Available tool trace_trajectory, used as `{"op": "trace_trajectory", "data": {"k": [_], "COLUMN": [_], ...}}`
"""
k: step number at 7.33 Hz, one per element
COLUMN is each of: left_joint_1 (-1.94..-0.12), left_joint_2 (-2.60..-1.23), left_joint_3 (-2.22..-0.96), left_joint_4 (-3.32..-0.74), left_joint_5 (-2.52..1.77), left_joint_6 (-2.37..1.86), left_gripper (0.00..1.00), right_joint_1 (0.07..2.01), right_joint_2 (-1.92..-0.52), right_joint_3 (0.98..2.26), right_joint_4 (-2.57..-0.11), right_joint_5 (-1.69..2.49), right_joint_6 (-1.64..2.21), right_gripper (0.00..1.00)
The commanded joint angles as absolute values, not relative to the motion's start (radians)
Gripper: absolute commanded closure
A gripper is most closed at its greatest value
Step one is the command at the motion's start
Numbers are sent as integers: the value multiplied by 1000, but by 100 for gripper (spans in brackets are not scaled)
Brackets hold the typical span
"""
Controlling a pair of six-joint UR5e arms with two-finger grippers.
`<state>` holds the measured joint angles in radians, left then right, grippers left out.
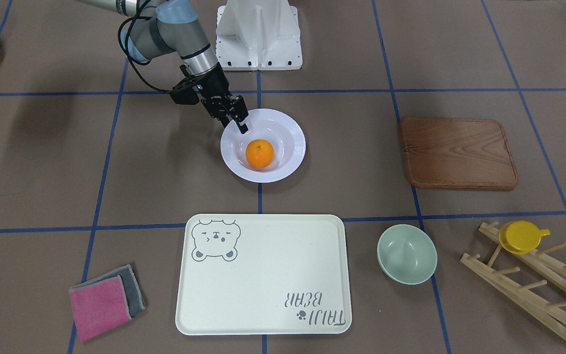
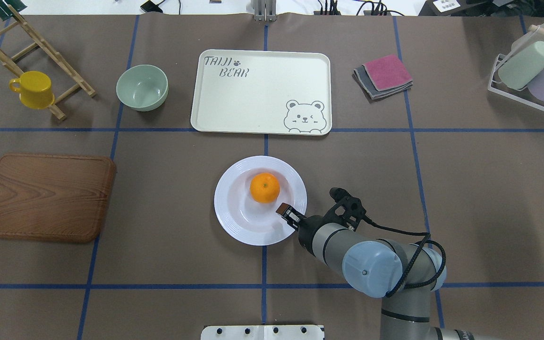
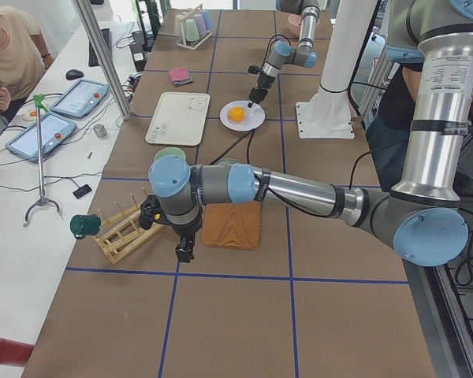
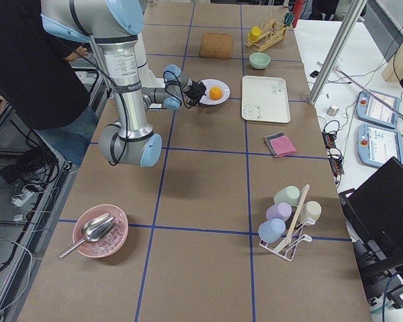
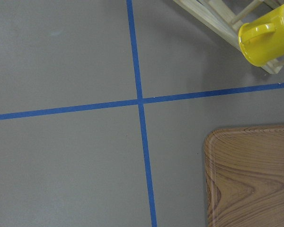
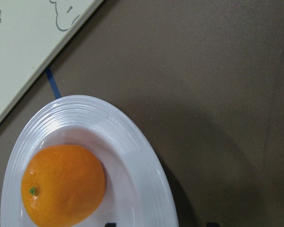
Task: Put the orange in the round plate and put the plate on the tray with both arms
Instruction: 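Lower the right gripper to the near rim of the white plate and grip it, then slide the plate with the right gripper farther away onto the cream tray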
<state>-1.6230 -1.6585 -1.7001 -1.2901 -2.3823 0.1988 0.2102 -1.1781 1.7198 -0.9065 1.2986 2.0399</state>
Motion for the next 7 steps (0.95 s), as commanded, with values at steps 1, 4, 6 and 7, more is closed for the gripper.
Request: {"op": "trace_trajectory", "data": {"k": [1,4,6,7], "left_joint_1": [-1623,-1623,-1623,-1623], "left_joint_2": [-1658,-1658,-1658,-1658], "left_joint_3": [-1700,-1701,-1703,-1704], "left_joint_4": [-1290,-1290,-1290,-1290], "left_joint_5": [-2382,-2384,-2384,-2382], "left_joint_6": [199,199,198,198], "left_gripper": [0,0,0,0], "right_joint_1": [210,239,259,259], "right_joint_2": [-1160,-1158,-1170,-1186], "right_joint_3": [1700,1712,1729,1718], "right_joint_4": [-907,-900,-773,-688], "right_joint_5": [1290,1290,1219,1177], "right_joint_6": [2068,2071,2069,2068], "right_gripper": [82,100,100,100]}}
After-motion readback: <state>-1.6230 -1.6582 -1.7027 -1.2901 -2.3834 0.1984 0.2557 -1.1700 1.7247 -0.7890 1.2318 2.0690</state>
